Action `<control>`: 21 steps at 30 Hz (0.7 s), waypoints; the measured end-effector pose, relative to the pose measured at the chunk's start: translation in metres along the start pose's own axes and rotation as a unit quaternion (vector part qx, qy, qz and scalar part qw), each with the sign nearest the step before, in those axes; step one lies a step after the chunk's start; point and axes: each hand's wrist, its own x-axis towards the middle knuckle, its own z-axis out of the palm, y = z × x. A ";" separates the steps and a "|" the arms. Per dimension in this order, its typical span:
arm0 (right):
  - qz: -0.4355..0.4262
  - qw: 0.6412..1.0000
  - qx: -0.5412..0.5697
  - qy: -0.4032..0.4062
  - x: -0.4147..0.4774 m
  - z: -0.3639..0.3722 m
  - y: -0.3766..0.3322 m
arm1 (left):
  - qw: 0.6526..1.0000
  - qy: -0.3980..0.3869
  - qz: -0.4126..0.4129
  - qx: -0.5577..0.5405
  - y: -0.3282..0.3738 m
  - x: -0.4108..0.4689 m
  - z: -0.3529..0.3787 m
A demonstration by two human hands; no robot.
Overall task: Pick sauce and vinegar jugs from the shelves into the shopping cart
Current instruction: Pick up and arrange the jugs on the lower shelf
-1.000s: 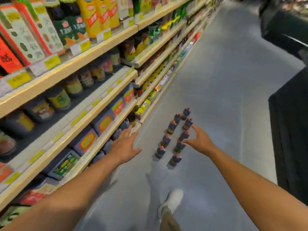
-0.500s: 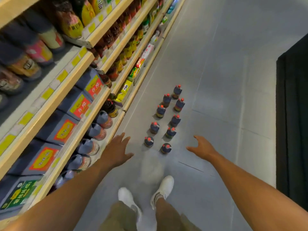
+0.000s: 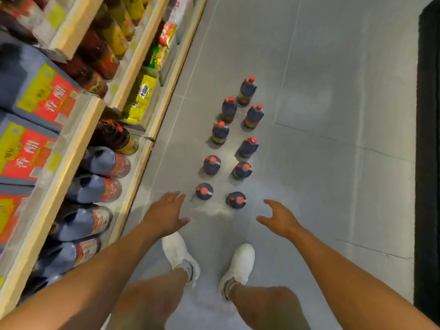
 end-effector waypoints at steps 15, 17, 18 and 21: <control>0.011 0.995 0.097 -0.020 0.255 0.153 0.100 | 0.991 -0.072 -0.076 -0.085 -0.063 0.281 0.191; 0.004 0.994 0.100 -0.033 0.278 0.171 0.113 | 0.992 -0.071 -0.055 -0.085 -0.070 0.301 0.212; 0.001 0.993 0.114 -0.041 0.288 0.180 0.119 | 0.994 -0.060 -0.051 -0.080 -0.072 0.309 0.222; -0.024 0.981 0.186 -0.051 0.311 0.206 0.133 | 0.994 -0.018 -0.024 -0.101 -0.070 0.326 0.242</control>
